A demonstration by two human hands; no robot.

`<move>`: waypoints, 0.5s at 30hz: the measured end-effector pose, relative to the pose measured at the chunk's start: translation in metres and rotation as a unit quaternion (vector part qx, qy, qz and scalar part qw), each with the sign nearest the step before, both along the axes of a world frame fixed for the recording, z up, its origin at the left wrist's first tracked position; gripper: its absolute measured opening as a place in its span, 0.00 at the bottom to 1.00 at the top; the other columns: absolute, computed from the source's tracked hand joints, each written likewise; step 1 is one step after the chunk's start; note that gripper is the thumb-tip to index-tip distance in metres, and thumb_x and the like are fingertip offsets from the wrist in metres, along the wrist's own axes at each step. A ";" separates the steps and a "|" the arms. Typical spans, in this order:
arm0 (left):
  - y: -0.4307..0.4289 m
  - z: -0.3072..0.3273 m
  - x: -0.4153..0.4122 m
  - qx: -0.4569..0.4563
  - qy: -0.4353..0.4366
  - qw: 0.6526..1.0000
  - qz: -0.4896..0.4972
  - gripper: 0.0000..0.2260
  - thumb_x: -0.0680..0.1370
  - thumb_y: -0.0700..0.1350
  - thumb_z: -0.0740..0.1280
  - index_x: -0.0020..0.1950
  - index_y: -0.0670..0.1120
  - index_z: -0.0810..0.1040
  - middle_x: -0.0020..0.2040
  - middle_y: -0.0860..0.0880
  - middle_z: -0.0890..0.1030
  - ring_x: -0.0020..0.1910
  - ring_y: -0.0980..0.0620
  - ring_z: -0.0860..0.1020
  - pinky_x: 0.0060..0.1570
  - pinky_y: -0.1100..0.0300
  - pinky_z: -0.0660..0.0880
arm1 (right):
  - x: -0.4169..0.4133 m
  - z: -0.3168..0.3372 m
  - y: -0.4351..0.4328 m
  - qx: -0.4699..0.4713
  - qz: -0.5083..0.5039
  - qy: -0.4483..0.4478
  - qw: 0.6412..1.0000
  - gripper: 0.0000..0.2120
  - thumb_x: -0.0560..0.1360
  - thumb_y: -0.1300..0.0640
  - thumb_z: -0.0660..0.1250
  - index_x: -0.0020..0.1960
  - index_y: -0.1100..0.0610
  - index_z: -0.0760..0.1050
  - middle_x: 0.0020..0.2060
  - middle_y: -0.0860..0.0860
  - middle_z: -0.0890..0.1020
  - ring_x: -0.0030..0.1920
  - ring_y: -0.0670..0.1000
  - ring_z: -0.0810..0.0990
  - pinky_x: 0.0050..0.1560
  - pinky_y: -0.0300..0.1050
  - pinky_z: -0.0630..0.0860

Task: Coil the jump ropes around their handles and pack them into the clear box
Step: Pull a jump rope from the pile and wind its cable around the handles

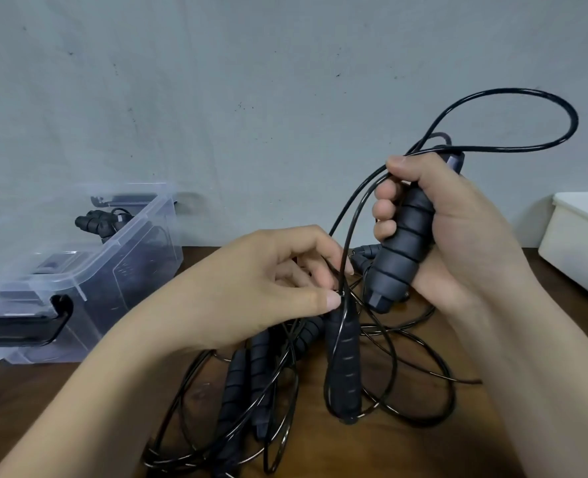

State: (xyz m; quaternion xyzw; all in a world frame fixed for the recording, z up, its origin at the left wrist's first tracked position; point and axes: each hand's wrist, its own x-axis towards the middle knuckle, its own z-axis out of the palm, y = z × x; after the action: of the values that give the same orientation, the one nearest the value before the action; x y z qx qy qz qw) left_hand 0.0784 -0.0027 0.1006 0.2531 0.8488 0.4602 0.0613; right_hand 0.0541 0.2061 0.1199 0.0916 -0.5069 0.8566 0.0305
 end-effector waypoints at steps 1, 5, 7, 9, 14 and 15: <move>0.001 -0.001 -0.001 -0.004 0.004 1.000 0.003 0.10 0.79 0.45 0.76 0.57 0.56 0.82 0.51 0.52 0.85 0.50 0.48 0.84 0.57 0.56 0.78 | 0.001 0.000 -0.001 0.000 0.000 0.000 1.000 0.09 0.81 0.59 0.70 0.43 0.55 0.75 0.34 0.51 0.80 0.31 0.47 0.78 0.29 0.38 0.73; 0.008 -0.007 0.000 -0.033 0.001 0.999 0.001 0.16 0.77 0.45 0.78 0.60 0.57 0.77 0.49 0.57 0.84 0.44 0.57 0.82 0.54 0.52 0.80 | 0.003 -0.002 -0.004 -0.003 0.007 -0.011 1.000 0.07 0.81 0.58 0.70 0.45 0.56 0.76 0.35 0.51 0.81 0.32 0.46 0.80 0.29 0.38 0.74; 0.012 -0.009 0.000 -0.027 -0.002 1.000 0.002 0.17 0.78 0.44 0.76 0.60 0.56 0.73 0.49 0.57 0.86 0.45 0.55 0.83 0.54 0.49 0.79 | 0.002 -0.002 -0.004 -0.006 0.006 -0.015 1.000 0.06 0.81 0.58 0.71 0.46 0.56 0.76 0.35 0.51 0.82 0.32 0.46 0.81 0.29 0.38 0.74; 0.013 -0.010 -0.001 -0.025 0.009 0.999 0.020 0.14 0.80 0.42 0.72 0.59 0.55 0.70 0.48 0.52 0.87 0.47 0.49 0.84 0.53 0.43 0.79 | 0.002 -0.002 -0.002 -0.007 0.002 -0.016 1.000 0.06 0.81 0.58 0.71 0.46 0.55 0.76 0.36 0.51 0.82 0.33 0.46 0.81 0.29 0.38 0.74; -0.002 0.003 0.000 0.065 0.014 0.996 0.065 0.01 0.86 0.44 0.63 0.57 0.49 0.73 0.35 0.45 0.81 0.31 0.45 0.80 0.38 0.52 0.78 | -0.002 -0.002 0.004 0.043 -0.005 -0.009 0.999 0.05 0.81 0.56 0.72 0.49 0.56 0.77 0.37 0.52 0.85 0.32 0.47 0.80 0.29 0.39 0.74; -0.007 0.006 0.000 0.095 0.005 0.993 0.074 0.02 0.86 0.44 0.63 0.56 0.46 0.73 0.34 0.43 0.78 0.28 0.44 0.77 0.35 0.54 0.76 | -0.002 -0.002 0.004 0.063 0.002 -0.011 0.998 0.06 0.80 0.55 0.73 0.49 0.56 0.78 0.38 0.53 0.85 0.31 0.48 0.80 0.29 0.39 0.75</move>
State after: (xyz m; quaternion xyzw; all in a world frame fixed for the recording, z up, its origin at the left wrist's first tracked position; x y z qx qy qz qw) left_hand 0.0779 -0.0098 0.1070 0.1967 0.8177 0.5411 -0.0020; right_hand 0.0519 0.2101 0.1180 0.0855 -0.5602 0.8237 0.0172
